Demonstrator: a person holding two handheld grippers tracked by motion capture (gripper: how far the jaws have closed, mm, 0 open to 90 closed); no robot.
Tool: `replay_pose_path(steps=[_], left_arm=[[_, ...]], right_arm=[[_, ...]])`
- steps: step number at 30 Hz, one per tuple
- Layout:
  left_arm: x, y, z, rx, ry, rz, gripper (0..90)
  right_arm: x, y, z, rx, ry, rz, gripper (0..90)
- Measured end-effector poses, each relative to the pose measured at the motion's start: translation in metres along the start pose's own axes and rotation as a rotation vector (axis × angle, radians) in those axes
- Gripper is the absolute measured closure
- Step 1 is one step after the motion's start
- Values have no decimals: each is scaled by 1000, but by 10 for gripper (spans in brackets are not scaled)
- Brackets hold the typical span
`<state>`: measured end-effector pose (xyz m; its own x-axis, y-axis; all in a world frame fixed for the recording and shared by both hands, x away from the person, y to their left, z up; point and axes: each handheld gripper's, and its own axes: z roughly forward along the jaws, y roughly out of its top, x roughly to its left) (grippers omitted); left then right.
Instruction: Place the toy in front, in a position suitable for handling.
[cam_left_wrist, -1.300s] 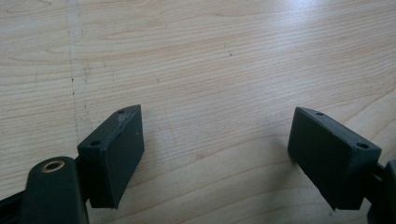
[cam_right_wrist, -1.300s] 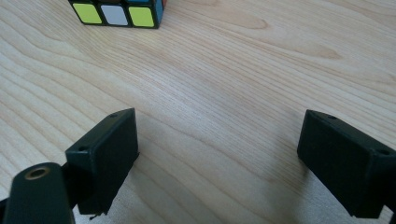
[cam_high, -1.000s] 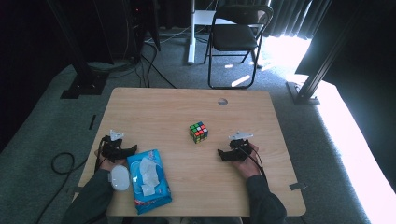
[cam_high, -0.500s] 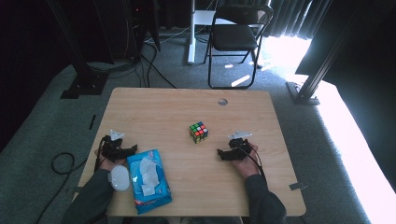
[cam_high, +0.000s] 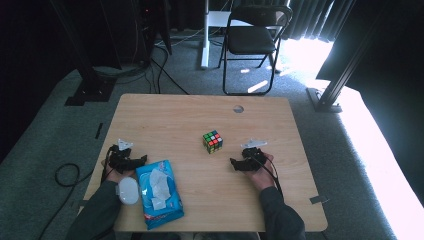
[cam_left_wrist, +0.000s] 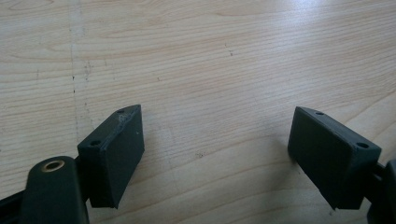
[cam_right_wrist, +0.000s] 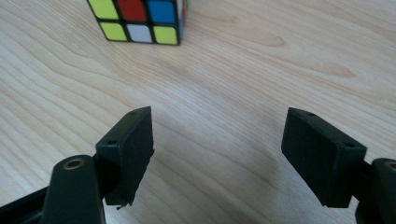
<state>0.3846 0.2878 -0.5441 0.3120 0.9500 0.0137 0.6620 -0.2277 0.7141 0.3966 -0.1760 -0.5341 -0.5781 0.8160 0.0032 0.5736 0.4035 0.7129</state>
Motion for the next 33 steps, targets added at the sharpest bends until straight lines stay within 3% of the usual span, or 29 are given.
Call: replay_pose_path(steps=[13,16,23,29,33], left_arm=[[0,0,0,1,-2,2,187],[0,0,0,1,-2,2,187],[0,0,0,1,-2,2,187],[0,1,0,1,-2,3,187],[0,1,1,0,-4,3,187]], right_arm=[[-2,5,-8,-11,14,3,295],[-2,9,-11,-23,46,17,350],[5,17,-8,-24,49,-21,362],[8,19,-7,-30,61,-29,401],[9,21,-6,-32,61,-27,380]])
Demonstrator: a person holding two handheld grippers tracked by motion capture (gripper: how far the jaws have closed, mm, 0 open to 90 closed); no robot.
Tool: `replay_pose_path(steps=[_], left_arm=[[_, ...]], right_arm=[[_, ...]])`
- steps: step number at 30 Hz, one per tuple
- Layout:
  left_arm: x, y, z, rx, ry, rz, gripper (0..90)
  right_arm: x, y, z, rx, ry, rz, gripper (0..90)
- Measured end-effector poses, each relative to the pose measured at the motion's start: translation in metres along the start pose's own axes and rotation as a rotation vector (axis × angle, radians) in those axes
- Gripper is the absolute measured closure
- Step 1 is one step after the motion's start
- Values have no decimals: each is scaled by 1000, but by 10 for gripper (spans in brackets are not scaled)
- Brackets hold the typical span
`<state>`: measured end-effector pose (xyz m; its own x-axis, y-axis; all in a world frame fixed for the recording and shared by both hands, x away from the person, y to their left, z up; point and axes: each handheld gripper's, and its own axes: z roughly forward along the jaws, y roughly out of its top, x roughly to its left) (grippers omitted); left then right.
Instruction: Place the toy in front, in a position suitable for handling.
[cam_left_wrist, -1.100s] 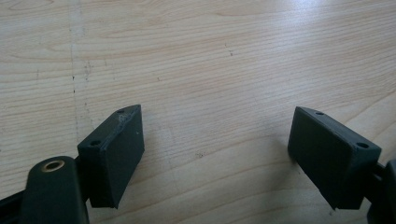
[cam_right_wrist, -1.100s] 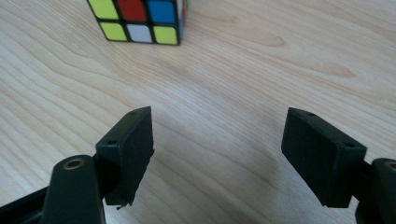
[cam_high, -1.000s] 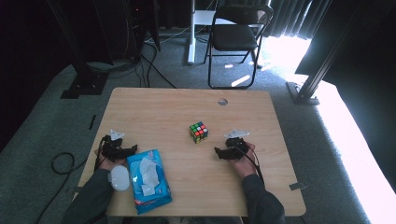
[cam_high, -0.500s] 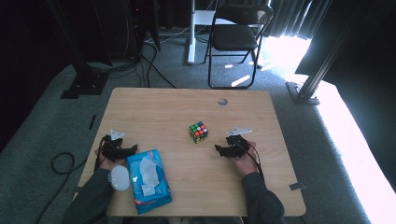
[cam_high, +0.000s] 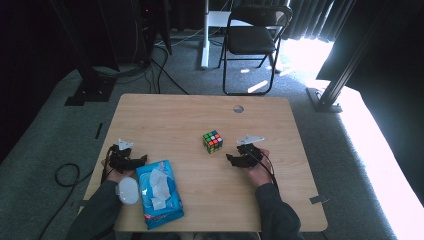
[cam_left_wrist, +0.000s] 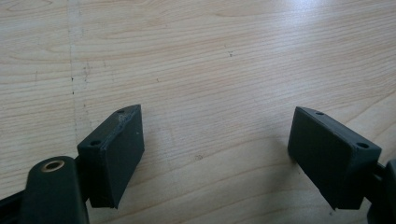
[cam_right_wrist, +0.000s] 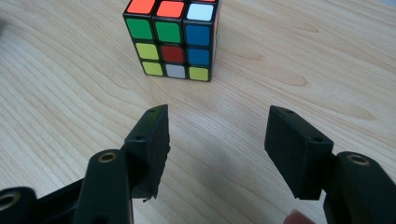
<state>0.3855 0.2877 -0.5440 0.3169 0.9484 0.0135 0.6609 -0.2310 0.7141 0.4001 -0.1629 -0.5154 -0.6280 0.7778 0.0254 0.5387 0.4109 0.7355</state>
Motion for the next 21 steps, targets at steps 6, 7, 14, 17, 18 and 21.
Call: replay_pose_path(steps=[6,7,14,17,18,21], left_arm=[[0,0,0,0,0,0,187],[0,0,0,0,0,1,187],[0,0,0,2,-1,3,187],[0,0,0,1,-1,4,187],[0,0,0,1,-1,3,187],[0,0,0,1,-1,4,187]], right_arm=[[5,8,2,-13,-3,-15,320],[7,10,2,-14,-5,-16,311],[16,21,10,-25,-2,-42,278],[21,25,14,-25,-6,-53,262],[21,26,15,-28,-7,-52,260],[23,29,19,-34,-10,-44,259]])
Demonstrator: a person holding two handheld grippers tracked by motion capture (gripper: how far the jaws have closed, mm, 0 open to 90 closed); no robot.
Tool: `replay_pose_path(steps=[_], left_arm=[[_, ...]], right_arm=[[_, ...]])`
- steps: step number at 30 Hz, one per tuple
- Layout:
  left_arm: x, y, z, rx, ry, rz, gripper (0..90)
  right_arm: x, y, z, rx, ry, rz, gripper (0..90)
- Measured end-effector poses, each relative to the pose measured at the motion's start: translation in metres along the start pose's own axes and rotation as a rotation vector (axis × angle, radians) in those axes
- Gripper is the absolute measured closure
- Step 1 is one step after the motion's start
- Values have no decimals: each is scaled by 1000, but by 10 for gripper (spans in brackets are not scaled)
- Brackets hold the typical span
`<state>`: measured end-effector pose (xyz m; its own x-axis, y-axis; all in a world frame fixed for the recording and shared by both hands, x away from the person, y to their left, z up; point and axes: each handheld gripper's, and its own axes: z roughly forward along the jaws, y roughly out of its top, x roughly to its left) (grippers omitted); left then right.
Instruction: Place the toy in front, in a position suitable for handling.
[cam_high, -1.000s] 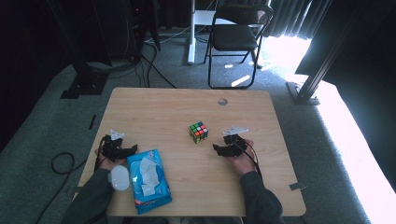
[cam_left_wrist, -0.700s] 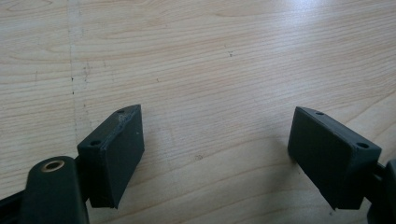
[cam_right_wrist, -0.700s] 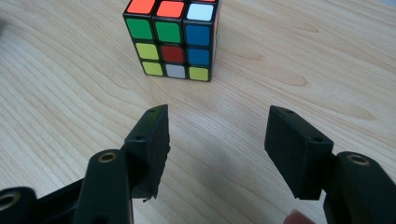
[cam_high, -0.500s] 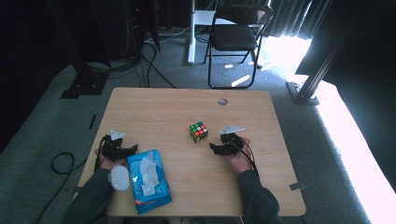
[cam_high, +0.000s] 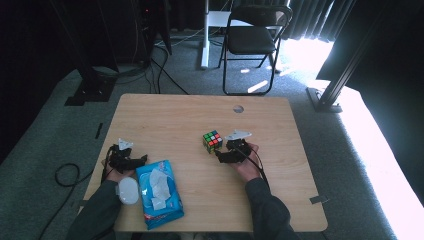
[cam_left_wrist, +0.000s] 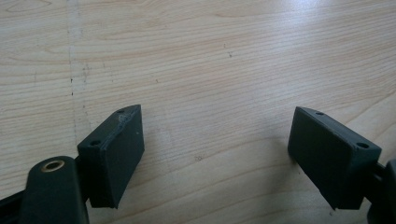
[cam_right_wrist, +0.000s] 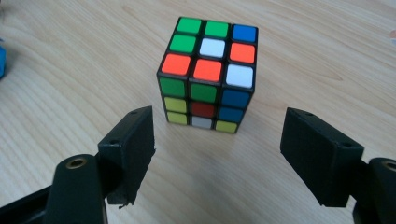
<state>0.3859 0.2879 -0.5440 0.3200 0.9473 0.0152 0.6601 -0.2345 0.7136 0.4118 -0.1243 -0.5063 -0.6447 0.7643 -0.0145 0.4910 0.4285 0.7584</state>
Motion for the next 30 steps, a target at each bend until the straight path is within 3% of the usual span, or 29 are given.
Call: replay_pose_path(steps=[13,22,30], left_arm=[[0,0,0,0,-1,1,187],[0,0,0,-2,-2,1,187],[0,0,1,-2,-2,1,187]], right_arm=[[7,16,16,-16,-4,15,229],[8,26,29,-1,-33,23,228],[6,25,43,32,-26,45,268]])
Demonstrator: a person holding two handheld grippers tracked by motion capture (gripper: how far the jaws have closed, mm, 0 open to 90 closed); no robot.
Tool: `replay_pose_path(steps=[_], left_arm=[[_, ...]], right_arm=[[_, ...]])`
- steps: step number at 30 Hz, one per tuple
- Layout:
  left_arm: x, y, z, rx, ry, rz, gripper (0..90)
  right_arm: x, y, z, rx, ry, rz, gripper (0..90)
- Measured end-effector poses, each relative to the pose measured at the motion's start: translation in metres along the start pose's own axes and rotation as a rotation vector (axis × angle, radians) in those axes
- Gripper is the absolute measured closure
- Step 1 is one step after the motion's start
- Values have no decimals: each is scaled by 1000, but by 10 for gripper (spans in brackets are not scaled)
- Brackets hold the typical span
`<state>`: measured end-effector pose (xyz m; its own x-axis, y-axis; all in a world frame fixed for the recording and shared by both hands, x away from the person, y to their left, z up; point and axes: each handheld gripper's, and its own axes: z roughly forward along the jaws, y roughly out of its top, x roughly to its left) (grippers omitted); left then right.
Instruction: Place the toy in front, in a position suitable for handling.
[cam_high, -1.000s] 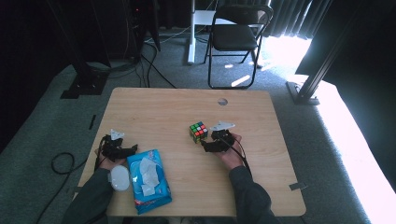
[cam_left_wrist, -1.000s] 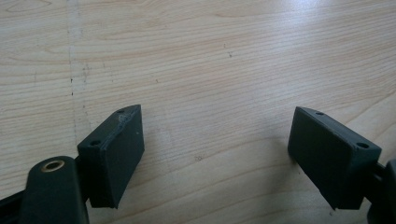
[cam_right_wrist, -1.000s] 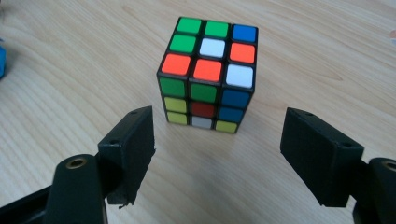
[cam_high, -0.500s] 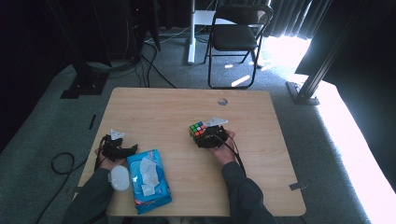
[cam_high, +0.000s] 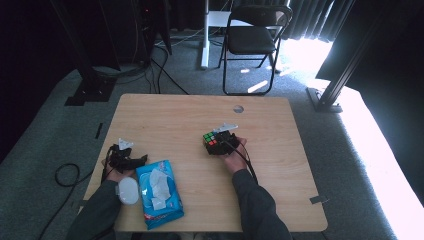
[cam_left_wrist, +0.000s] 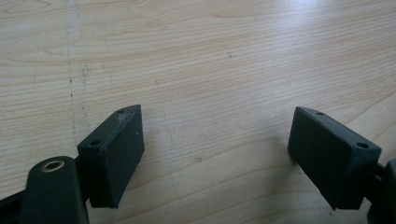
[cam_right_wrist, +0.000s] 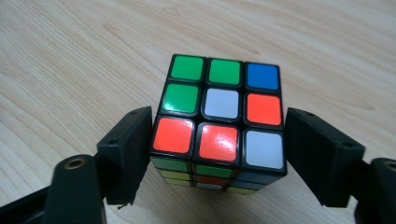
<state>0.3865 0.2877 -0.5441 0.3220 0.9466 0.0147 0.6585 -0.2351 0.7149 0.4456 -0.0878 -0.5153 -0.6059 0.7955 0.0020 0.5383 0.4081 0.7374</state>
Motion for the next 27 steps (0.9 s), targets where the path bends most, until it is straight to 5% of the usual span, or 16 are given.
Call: replay_pose_path(steps=[12,27], left_arm=[[0,0,0,1,-1,0,187],[0,0,0,0,-1,1,187]], right_arm=[[-4,-2,3,9,36,17,327],[6,-8,-5,-22,69,-90,342]])
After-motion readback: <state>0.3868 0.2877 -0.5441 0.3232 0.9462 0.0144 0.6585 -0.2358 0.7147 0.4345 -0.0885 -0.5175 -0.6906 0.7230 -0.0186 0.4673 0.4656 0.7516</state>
